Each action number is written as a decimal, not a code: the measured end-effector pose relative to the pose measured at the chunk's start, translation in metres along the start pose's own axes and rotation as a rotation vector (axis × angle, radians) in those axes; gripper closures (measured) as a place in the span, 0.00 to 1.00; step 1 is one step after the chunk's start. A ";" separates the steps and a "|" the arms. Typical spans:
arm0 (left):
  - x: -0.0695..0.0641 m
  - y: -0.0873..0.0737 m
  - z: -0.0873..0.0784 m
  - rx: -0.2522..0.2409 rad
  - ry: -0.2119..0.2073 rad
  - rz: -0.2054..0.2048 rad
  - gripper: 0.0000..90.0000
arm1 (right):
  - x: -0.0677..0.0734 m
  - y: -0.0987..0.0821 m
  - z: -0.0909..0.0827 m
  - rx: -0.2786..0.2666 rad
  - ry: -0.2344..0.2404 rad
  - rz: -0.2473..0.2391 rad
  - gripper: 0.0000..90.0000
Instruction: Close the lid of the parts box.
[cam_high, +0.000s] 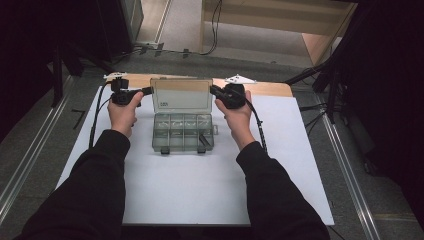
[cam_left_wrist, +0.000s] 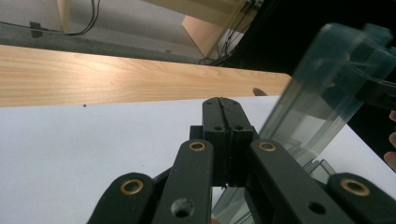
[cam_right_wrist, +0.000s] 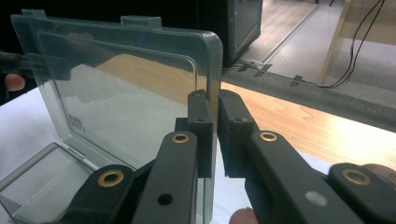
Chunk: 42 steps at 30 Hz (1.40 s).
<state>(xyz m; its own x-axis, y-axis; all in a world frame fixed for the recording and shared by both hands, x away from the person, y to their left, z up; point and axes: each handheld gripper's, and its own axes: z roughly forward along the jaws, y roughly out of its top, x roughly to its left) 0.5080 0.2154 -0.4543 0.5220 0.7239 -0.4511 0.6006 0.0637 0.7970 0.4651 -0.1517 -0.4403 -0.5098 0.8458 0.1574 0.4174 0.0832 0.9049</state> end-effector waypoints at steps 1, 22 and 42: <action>0.000 0.000 0.001 0.000 0.001 -0.002 0.99 | 0.000 0.000 0.000 0.000 0.001 -0.002 0.91; -0.013 0.002 0.007 0.004 -0.073 0.014 0.99 | 0.000 -0.003 -0.015 -0.050 0.068 0.041 0.78; -0.019 -0.003 -0.004 -0.030 -0.108 0.028 0.99 | -0.006 -0.013 -0.054 -0.070 0.141 0.010 0.45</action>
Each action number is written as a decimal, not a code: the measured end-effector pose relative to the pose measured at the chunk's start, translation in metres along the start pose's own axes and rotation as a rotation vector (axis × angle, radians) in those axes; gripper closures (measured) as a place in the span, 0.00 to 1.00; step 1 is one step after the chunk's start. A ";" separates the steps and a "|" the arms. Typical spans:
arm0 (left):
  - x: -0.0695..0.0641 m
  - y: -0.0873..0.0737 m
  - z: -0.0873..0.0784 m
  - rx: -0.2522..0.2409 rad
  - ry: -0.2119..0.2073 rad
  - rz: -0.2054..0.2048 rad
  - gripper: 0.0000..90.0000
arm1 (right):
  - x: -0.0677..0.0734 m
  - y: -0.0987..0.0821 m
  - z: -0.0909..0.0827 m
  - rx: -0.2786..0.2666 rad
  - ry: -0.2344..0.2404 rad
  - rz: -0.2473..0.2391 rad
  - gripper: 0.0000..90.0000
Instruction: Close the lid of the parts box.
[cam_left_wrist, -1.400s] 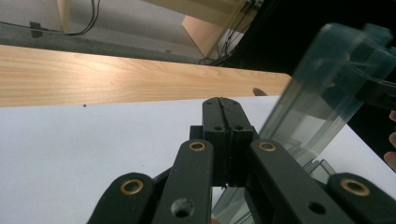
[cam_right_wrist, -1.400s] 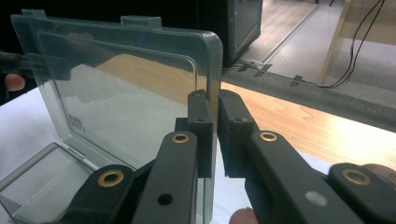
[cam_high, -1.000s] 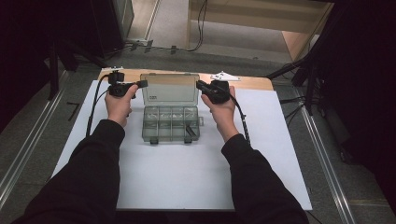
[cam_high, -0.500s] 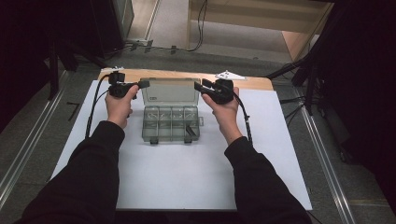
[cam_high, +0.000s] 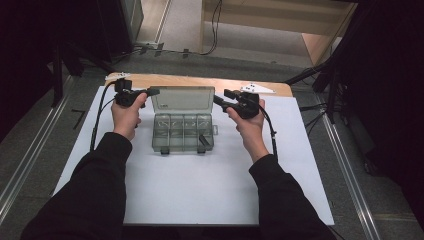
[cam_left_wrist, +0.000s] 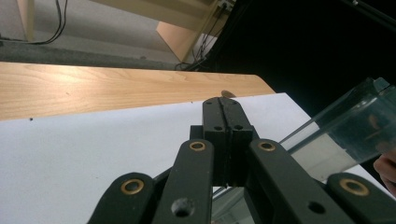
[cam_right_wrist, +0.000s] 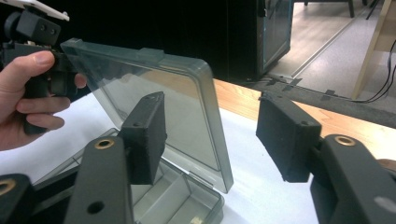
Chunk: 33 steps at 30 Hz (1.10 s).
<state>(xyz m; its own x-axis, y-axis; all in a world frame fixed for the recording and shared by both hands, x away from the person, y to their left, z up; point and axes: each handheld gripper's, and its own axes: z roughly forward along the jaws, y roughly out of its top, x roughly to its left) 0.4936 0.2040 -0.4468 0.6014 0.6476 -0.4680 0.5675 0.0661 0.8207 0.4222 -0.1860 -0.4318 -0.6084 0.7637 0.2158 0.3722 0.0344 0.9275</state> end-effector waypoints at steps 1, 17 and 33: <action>0.000 -0.001 0.000 0.001 -0.001 0.006 0.99 | -0.001 -0.001 -0.002 -0.004 -0.001 0.004 0.46; -0.007 -0.006 -0.006 -0.006 -0.026 0.024 0.99 | -0.017 -0.010 0.003 0.020 -0.074 0.111 0.71; -0.019 -0.022 -0.018 -0.033 -0.034 0.030 0.99 | -0.006 -0.013 0.013 0.054 -0.087 0.111 0.81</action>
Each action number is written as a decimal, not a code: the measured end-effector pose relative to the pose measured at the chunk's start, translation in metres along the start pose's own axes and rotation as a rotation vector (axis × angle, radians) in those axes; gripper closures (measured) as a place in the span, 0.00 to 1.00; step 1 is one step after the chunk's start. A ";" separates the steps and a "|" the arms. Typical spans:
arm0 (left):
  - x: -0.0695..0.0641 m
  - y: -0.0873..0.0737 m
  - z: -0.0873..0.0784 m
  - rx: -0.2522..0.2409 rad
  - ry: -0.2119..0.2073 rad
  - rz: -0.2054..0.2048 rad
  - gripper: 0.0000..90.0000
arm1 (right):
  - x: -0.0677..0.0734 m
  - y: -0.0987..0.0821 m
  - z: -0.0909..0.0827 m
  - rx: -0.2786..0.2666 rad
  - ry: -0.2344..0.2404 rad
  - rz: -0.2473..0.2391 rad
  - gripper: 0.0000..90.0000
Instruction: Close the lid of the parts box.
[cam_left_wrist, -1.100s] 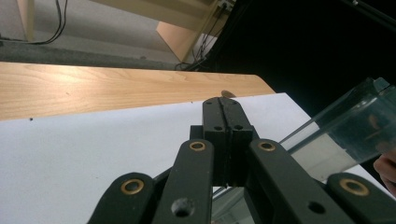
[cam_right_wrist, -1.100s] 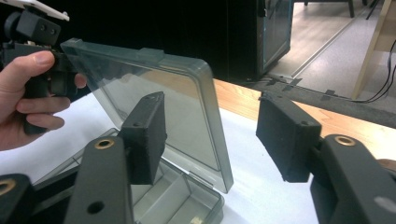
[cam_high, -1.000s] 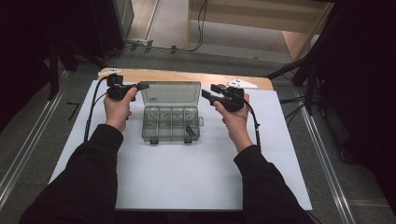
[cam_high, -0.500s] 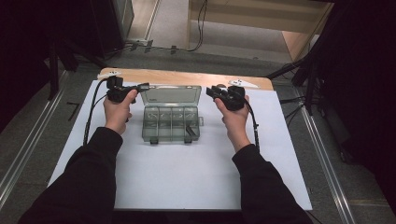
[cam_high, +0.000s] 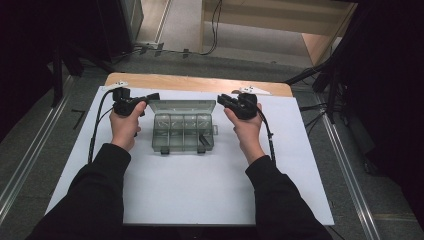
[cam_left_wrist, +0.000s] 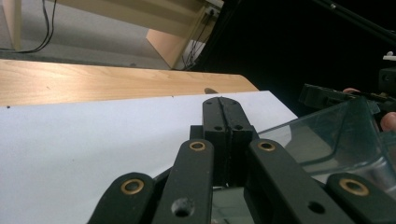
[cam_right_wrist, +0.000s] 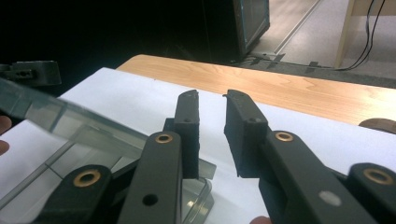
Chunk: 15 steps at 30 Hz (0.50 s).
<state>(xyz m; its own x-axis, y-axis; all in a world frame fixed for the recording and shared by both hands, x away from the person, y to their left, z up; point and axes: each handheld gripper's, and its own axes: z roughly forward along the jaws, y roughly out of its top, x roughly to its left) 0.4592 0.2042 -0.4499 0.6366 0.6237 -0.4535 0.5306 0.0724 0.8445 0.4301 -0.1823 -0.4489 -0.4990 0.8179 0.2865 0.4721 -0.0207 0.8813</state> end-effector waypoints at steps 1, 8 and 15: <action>-0.001 -0.002 -0.001 -0.001 0.001 0.002 0.99 | 0.002 -0.001 0.000 0.002 0.000 -0.006 0.82; -0.012 -0.018 -0.009 -0.009 -0.004 0.013 0.99 | 0.016 -0.011 -0.004 0.018 -0.004 -0.051 0.83; -0.022 -0.034 -0.013 0.012 0.001 0.046 0.99 | 0.022 -0.028 -0.008 0.014 -0.006 -0.041 0.82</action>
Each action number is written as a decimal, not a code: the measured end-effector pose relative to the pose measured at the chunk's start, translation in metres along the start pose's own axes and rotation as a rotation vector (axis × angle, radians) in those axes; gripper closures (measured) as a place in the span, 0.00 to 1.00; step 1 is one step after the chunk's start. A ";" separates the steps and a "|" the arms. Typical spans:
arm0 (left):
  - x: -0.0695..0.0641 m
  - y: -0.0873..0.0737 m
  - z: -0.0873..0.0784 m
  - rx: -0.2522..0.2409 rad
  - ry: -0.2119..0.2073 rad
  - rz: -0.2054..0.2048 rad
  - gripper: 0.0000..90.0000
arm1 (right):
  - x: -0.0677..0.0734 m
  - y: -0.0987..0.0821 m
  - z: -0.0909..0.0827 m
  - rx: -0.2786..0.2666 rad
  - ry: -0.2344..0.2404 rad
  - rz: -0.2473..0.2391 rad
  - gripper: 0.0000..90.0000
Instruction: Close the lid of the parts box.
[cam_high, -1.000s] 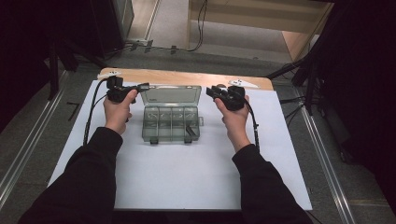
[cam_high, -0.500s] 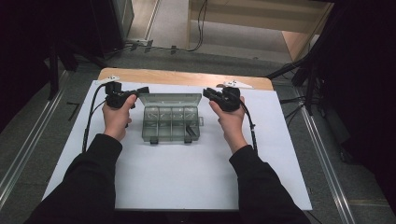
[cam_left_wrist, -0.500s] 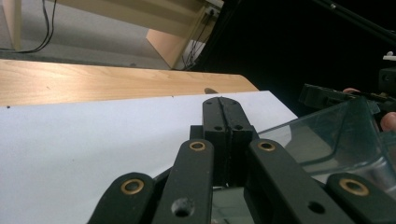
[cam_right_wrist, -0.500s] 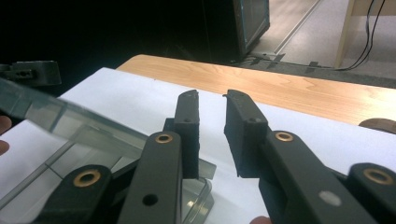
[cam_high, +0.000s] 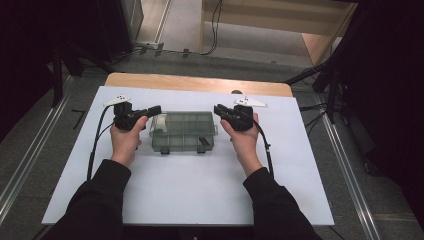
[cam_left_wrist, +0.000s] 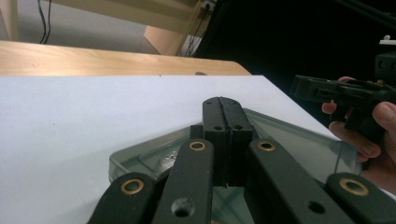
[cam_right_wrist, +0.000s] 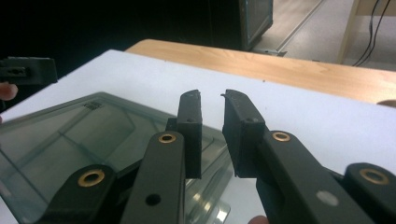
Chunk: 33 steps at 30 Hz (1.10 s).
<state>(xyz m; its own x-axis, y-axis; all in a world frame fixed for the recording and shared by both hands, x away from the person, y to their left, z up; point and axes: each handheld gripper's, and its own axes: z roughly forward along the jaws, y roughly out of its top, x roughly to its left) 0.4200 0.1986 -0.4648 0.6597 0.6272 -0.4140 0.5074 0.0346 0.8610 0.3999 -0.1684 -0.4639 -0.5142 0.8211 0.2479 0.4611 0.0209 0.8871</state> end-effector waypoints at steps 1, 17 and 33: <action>-0.001 -0.002 -0.001 0.001 -0.002 0.002 0.99 | 0.001 -0.002 0.000 0.002 -0.001 -0.008 0.82; -0.026 -0.035 -0.019 0.027 0.033 0.047 0.99 | 0.026 -0.034 -0.019 -0.008 0.031 -0.065 0.91; -0.041 -0.063 -0.039 0.026 0.081 0.018 0.99 | 0.043 -0.066 -0.032 0.044 0.034 -0.094 0.93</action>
<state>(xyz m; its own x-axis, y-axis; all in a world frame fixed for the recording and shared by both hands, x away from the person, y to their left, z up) 0.3392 0.2013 -0.4906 0.6222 0.6885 -0.3727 0.5109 0.0035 0.8596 0.3245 -0.1523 -0.4992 -0.5809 0.7942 0.1782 0.4403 0.1225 0.8895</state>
